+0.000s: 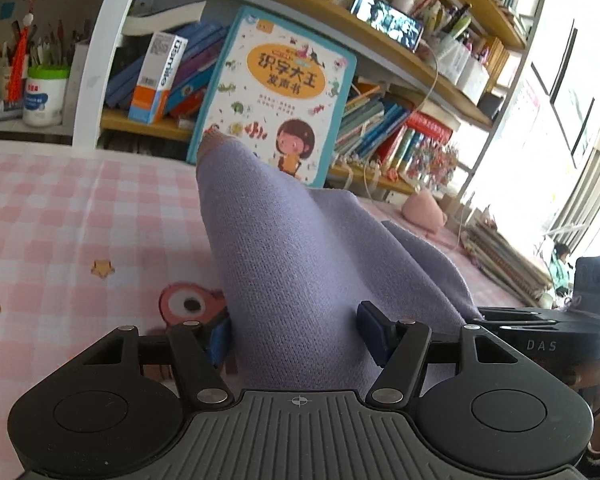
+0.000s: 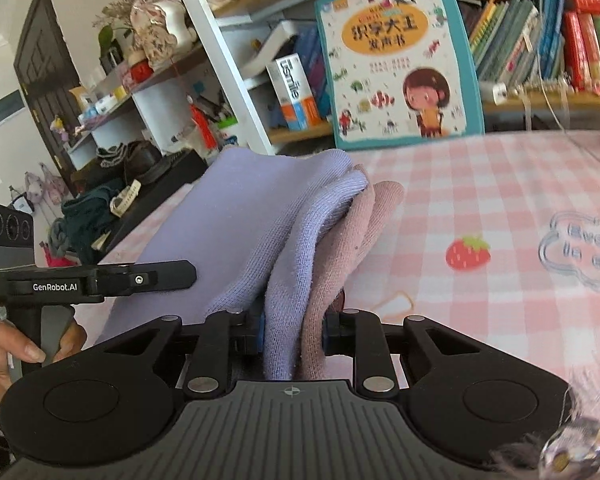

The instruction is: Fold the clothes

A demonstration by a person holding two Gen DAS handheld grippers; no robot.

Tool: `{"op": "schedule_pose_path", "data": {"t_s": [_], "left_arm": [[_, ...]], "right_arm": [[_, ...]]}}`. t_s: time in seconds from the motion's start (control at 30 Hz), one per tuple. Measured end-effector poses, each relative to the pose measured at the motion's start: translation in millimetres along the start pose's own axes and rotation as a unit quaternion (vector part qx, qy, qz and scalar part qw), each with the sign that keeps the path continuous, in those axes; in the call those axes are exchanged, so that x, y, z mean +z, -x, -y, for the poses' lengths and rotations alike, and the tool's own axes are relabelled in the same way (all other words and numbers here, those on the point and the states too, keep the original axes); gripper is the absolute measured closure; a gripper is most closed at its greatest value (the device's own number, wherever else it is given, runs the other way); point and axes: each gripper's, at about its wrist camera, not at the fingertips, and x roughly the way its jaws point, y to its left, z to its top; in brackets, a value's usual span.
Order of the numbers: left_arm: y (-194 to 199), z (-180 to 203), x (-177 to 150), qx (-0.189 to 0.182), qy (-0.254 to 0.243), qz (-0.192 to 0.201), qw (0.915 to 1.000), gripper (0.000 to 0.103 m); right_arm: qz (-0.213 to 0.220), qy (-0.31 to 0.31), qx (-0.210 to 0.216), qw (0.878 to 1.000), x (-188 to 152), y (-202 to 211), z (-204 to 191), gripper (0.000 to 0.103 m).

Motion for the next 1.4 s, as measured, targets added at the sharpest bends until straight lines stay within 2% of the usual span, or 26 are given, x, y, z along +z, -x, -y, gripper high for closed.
{"op": "schedule_pose_path", "data": {"t_s": [0.27,0.43,0.6,1.0,1.23,1.4], "left_arm": [[-15.9,-13.6,37.4,0.009,-0.008,0.019,0.9997,0.038],[-36.3,-30.2,60.6,0.017,-0.003,0.032,0.9993,0.038],[-66.9,-50.2,73.9,0.018,0.008,0.032,0.9993,0.038],[-129.6,-93.8,92.1,0.019,0.047,0.028,0.9983,0.039],[-151.1,-109.7,100.1,0.014,0.074,0.037,0.9965,0.039],[-162.6,-121.0,94.4,0.015,0.089,0.033,0.9954,0.039]], "right_arm": [[0.025,0.035,0.003,0.999,40.8,-24.8,3.0,0.082],[0.024,-0.013,0.021,0.999,66.4,-52.6,22.3,0.082],[0.02,-0.039,0.017,0.999,85.7,-81.9,41.9,0.082],[0.019,-0.055,-0.004,0.998,100.3,-140.9,78.4,0.082],[0.023,-0.096,-0.004,0.995,106.8,-165.8,102.8,0.082],[0.029,-0.118,0.004,0.993,104.9,-176.6,117.3,0.082]]}}
